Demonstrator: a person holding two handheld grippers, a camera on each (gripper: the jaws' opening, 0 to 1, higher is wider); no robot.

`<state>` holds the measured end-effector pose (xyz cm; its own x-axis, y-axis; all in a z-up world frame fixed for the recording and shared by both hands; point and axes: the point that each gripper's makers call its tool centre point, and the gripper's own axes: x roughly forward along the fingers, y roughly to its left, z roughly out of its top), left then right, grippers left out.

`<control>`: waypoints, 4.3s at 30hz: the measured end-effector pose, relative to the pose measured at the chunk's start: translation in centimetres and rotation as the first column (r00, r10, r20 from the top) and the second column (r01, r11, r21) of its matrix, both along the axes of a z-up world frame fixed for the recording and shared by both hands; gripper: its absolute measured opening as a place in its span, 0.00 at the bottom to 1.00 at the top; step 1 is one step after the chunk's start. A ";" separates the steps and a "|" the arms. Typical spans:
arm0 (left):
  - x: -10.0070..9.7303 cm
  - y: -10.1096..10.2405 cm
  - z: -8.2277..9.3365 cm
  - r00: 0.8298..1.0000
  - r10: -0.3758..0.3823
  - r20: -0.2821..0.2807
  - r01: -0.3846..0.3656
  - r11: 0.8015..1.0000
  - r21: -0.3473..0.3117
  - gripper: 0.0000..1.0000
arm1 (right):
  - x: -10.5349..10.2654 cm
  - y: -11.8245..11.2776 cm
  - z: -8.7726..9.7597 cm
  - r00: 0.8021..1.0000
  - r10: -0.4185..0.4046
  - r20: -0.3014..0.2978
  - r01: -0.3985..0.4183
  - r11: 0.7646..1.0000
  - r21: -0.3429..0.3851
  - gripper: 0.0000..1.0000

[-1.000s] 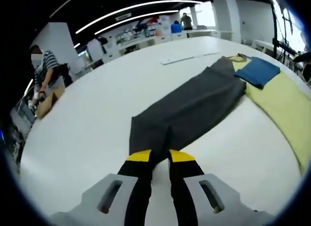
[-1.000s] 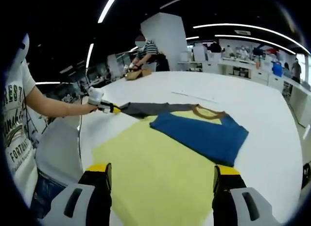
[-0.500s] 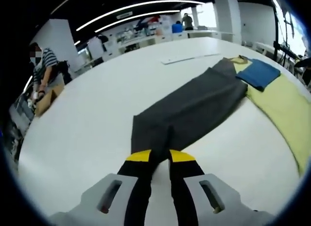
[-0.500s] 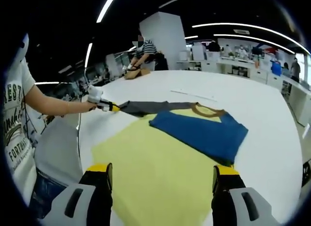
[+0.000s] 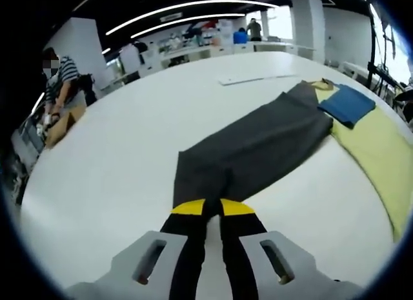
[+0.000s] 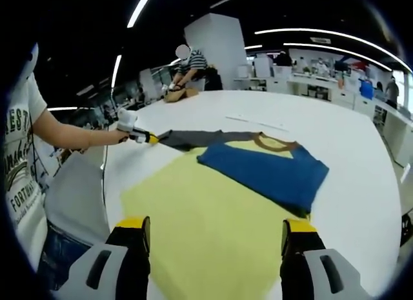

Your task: Fold the garment on the visible template until the final outline fits inside the template.

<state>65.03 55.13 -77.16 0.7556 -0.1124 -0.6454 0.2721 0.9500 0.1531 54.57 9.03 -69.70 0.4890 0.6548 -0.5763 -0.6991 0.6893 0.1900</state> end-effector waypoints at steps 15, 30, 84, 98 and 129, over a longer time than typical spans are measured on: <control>0.2 -0.2 0.3 1.000 -0.011 0.009 0.011 1.000 0.002 0.00 | -0.1 0.1 0.0 1.000 -0.001 0.001 0.001 1.000 -0.002 0.81; 1.4 1.7 3.4 0.992 0.033 0.122 -0.035 0.999 0.019 0.00 | 0.1 0.3 0.1 1.000 -0.004 0.006 0.004 1.000 0.000 0.80; 3.8 -5.4 12.0 0.984 0.089 0.157 -0.046 0.964 -0.261 0.00 | -2.2 1.0 -0.1 0.998 0.054 0.034 -0.054 0.998 0.025 0.90; 4.5 -9.0 13.4 0.984 0.101 0.143 -0.036 0.917 -0.398 0.00 | -3.0 1.8 0.4 0.994 0.087 0.061 -0.090 0.995 0.051 0.98; 5.6 -20.8 15.9 0.982 -0.080 0.170 0.152 0.871 -0.468 0.00 | -3.9 1.8 1.1 0.990 0.102 0.095 -0.109 0.992 0.069 0.99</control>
